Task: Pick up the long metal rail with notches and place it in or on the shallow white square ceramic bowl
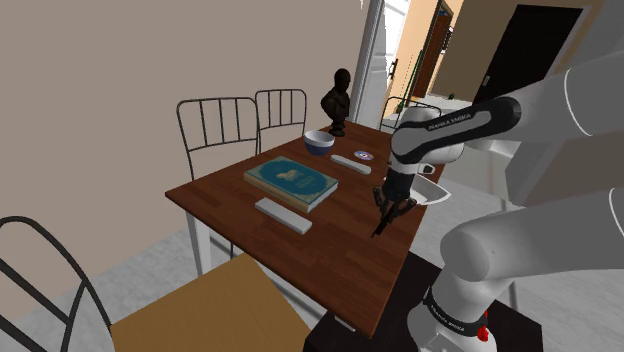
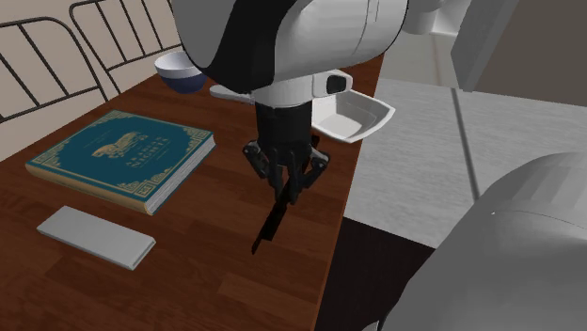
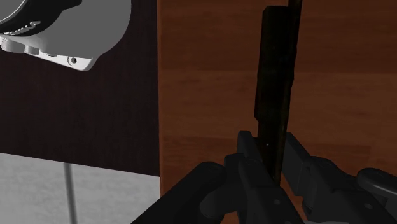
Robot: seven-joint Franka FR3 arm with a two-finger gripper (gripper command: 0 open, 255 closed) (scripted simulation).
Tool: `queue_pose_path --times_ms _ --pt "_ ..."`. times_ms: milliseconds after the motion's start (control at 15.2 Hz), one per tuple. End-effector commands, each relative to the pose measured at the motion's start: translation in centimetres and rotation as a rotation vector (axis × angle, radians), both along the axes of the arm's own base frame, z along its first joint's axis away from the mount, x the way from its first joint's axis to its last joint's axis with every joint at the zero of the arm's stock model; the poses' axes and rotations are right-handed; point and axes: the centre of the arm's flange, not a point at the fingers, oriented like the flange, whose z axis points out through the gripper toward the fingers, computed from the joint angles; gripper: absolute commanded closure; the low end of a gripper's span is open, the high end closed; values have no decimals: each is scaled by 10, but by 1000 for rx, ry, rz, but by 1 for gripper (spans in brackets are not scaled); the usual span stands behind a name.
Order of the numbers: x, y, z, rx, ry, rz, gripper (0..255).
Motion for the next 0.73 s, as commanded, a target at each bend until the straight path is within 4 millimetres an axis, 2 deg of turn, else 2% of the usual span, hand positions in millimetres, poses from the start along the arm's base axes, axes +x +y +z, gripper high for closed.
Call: queue_pose_path --times_ms 0,660 --pt "1 0 12 0 1 0 255" --pt "1 0 61 0 1 0 255"
